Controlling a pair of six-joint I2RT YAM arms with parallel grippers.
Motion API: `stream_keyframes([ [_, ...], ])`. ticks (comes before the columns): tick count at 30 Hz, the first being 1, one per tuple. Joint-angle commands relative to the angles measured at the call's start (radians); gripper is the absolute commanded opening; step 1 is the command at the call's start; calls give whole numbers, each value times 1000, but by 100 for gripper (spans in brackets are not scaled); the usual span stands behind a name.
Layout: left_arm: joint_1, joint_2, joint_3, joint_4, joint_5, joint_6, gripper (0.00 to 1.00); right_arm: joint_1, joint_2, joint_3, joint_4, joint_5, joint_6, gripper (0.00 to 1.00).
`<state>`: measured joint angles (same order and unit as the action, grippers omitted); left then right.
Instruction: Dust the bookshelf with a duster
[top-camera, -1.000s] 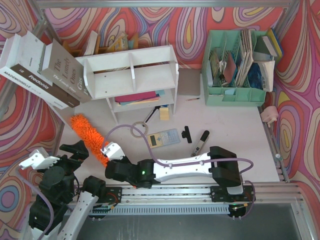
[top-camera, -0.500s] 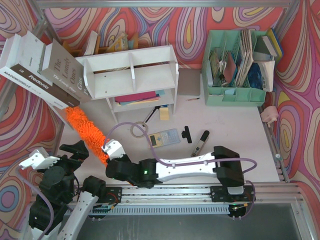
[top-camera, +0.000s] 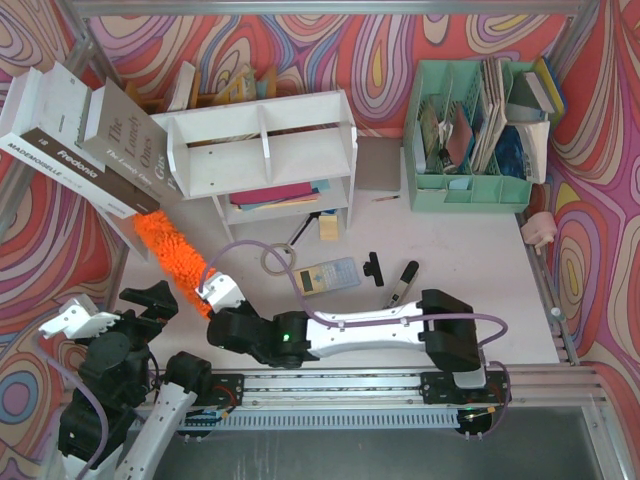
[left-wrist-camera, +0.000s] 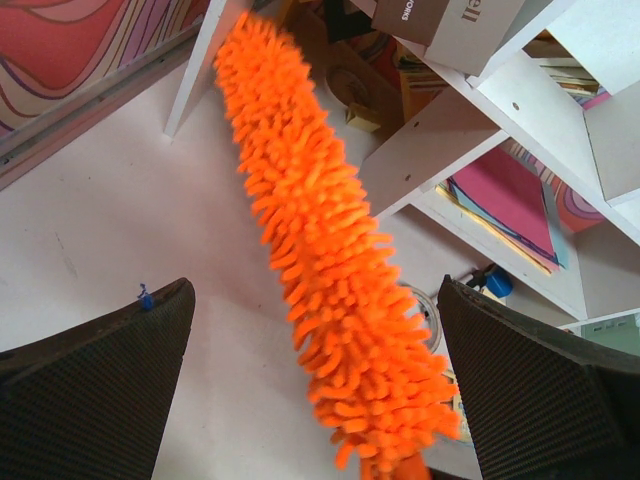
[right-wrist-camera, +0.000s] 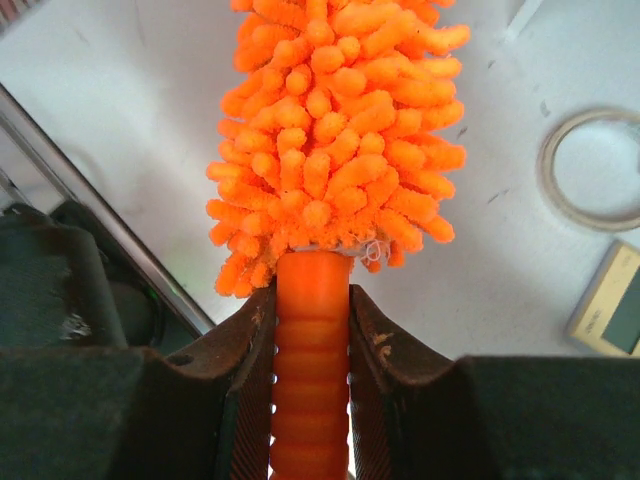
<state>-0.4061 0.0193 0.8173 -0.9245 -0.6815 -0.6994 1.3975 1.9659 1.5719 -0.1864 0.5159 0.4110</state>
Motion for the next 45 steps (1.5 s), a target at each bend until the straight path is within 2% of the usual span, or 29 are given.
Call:
stream_keyframes([
  [1,-5,-15,-7,13,-7,11,99,-2,-137,35,163,73,-79,0],
  [5,-5,-15,-7,13,-7,10,99,-1,-158,-10,182,76,-68,0],
  [15,-5,-14,-9,15,-4,13,99,-4,15,-3,67,9,21,0],
  [23,-4,-13,-8,12,-7,10,98,-2,-50,69,117,71,-71,0],
  [27,-5,-13,-10,15,-6,12,99,-3,-111,41,167,79,-91,0],
  [32,-4,-14,-10,14,-7,9,99,-3,-63,26,101,62,-37,0],
  [38,-5,-15,-10,16,-7,11,99,-3,-2,-31,108,-4,-8,0],
  [45,-5,-14,-10,15,-8,12,99,-3,-48,27,125,38,-75,0],
])
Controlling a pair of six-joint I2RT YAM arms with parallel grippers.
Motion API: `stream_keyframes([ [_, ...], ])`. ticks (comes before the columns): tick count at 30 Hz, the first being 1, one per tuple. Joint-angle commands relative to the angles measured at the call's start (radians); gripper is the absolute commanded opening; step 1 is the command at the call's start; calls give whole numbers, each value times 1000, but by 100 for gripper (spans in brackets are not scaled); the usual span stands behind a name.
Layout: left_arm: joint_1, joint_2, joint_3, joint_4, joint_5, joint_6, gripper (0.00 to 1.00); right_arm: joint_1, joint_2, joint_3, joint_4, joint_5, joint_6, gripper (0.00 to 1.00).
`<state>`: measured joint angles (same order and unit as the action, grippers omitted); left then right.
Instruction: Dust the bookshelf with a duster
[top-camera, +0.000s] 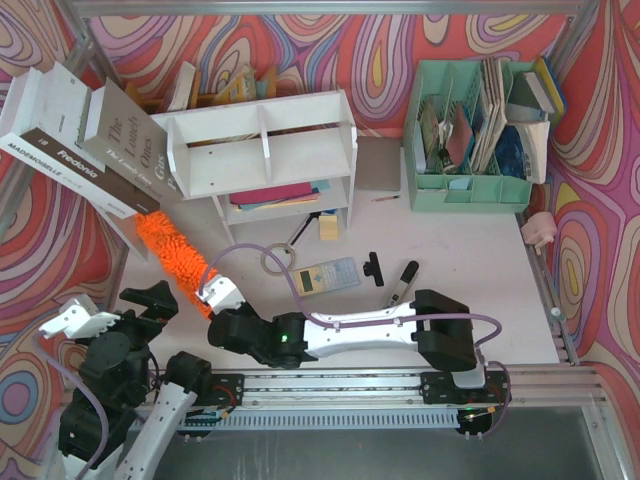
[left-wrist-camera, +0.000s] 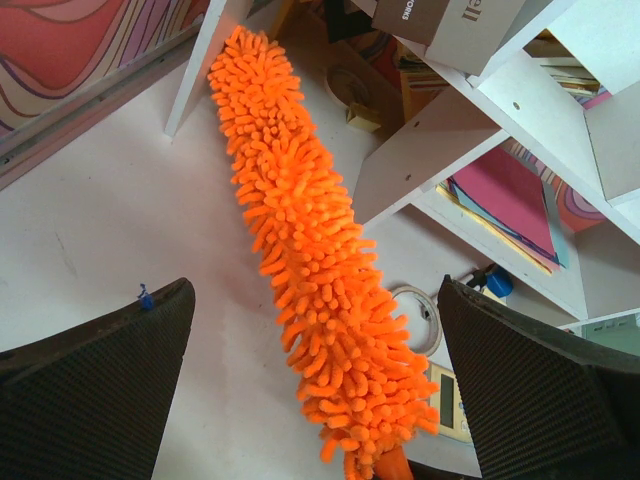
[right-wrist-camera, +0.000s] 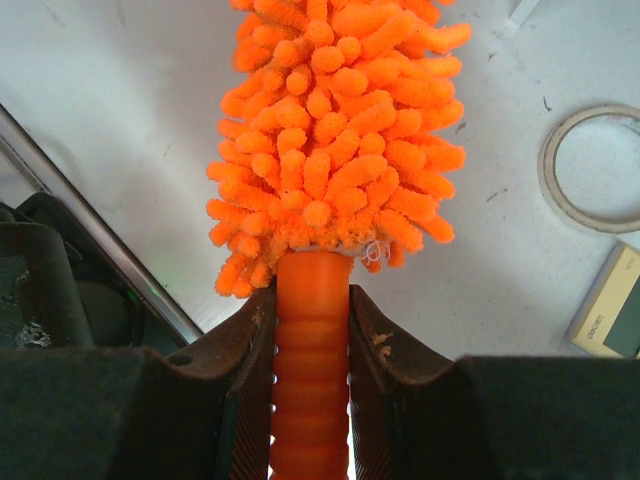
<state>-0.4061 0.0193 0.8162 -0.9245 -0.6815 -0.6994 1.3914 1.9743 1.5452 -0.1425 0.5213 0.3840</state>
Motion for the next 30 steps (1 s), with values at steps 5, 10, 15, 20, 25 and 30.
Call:
stream_keyframes([
  [5,-5,-15,-9,15,-7,11,99,3,-158,23,140,52,-73,0],
  [10,-5,-14,-9,15,-6,11,99,3,-124,-6,103,30,-28,0],
  [15,-5,-14,-9,17,-4,11,99,3,-54,-74,118,-34,12,0],
  [20,-4,-15,-9,16,-4,11,99,2,-40,-42,108,-41,2,0],
  [25,-4,-15,-7,11,-5,9,99,3,-110,-6,128,-9,-49,0],
  [30,-5,-15,-8,12,-6,8,99,5,-187,-24,155,10,-67,0],
])
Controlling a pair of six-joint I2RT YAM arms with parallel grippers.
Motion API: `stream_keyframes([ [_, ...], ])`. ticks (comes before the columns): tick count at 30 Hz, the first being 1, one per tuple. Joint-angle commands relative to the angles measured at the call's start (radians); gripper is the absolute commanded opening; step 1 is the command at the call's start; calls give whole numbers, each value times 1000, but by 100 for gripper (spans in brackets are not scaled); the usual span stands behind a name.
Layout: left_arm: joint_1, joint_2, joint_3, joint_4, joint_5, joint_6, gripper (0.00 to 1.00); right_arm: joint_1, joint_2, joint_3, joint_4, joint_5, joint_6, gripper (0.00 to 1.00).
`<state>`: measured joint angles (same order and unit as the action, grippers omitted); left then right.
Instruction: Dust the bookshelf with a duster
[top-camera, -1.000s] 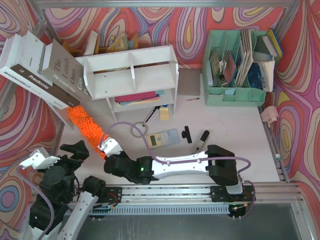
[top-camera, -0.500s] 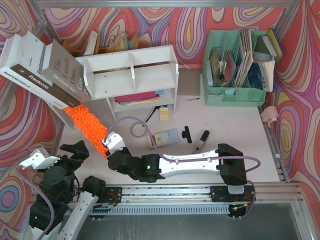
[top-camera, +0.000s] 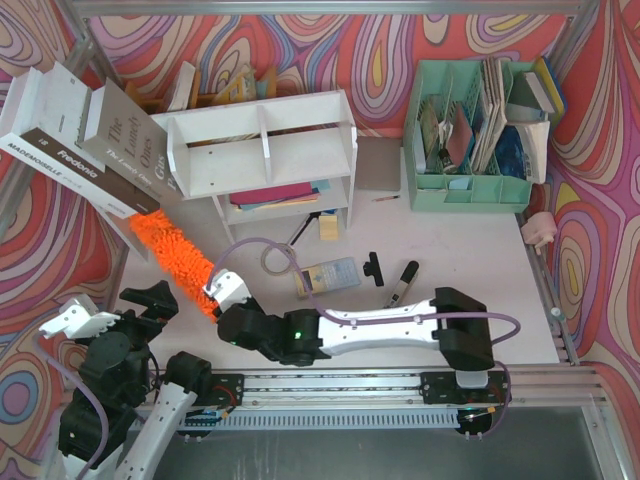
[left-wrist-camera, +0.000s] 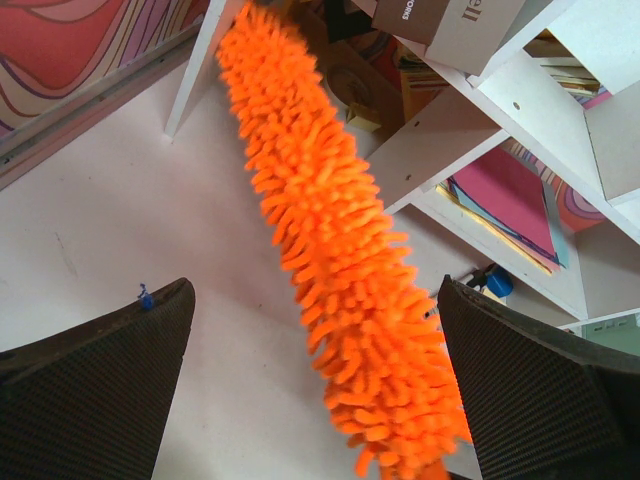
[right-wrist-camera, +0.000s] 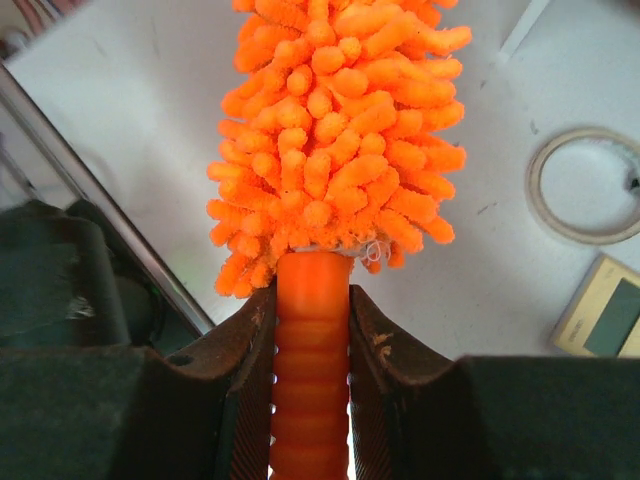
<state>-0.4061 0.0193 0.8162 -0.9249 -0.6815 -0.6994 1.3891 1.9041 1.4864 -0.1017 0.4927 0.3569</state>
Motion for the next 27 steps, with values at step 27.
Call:
stream_keyframes([
  [27,-4,-14,-6,12,-2,8,99,24,-128,9,105,3,-75,0],
])
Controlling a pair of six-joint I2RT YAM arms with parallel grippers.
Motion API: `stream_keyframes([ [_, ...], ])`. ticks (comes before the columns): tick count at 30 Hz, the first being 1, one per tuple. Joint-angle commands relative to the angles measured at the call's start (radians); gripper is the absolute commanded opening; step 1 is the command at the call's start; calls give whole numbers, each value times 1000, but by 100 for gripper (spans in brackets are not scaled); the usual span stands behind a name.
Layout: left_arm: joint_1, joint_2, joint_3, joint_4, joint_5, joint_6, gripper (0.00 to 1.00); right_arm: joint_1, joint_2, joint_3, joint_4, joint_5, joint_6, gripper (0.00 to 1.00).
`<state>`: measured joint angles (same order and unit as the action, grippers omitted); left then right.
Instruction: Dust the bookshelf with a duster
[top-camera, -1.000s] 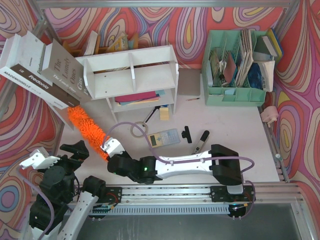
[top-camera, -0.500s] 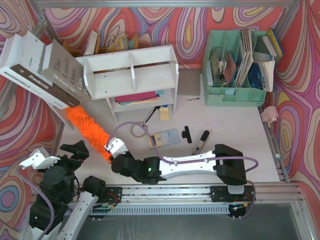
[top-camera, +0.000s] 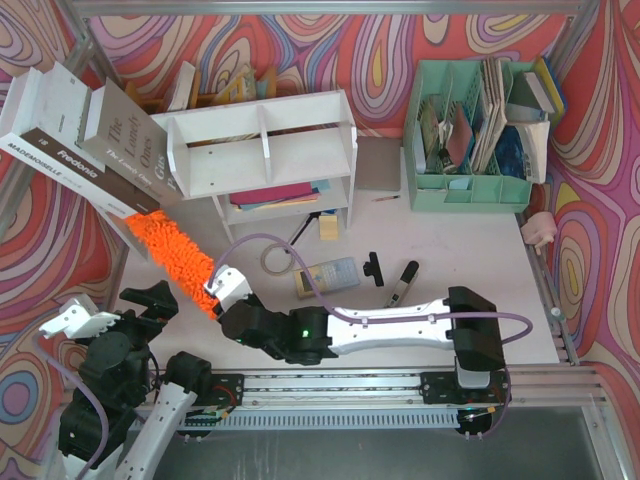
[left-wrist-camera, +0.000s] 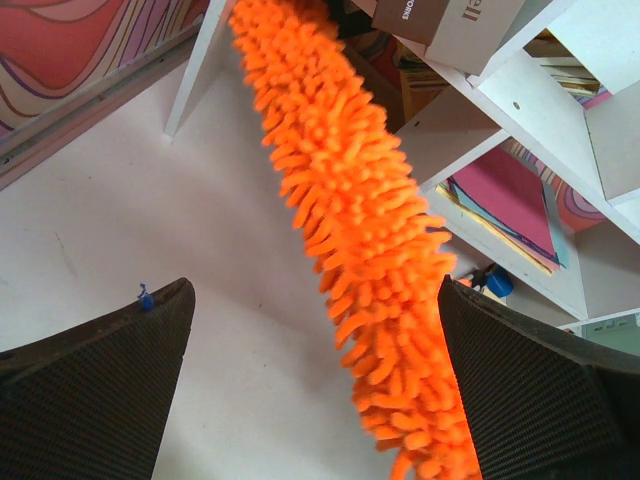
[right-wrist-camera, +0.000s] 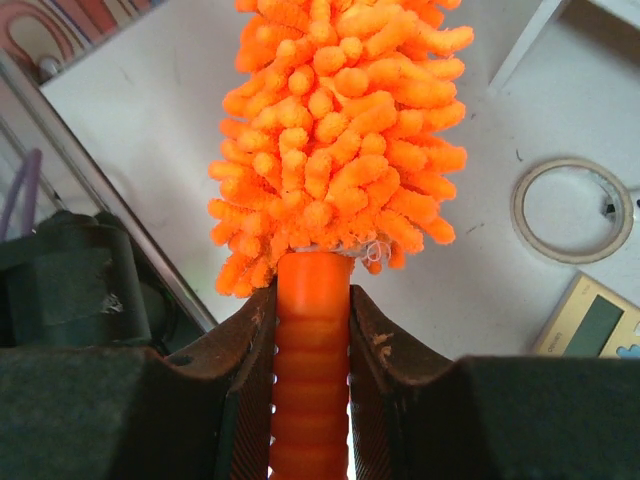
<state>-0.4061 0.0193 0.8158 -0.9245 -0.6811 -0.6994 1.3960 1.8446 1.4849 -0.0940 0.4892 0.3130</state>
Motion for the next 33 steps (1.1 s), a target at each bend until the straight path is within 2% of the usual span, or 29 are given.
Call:
stream_keyframes([
  [1,-5,-15,-6,12,-2,8,99,17,-67,-3,94,9,-22,0],
  [9,-5,-15,-6,12,-1,8,98,17,34,-54,71,-76,91,0],
  [13,-4,-15,-6,12,-1,9,98,17,48,-15,48,-50,60,0],
  [19,-5,-14,-7,13,-3,9,99,21,-30,33,69,-6,-11,0],
  [26,-5,-15,-9,15,-3,10,99,35,-109,13,105,38,-41,0],
  [33,-5,-15,-9,15,-2,10,99,34,-11,-22,75,28,9,0],
])
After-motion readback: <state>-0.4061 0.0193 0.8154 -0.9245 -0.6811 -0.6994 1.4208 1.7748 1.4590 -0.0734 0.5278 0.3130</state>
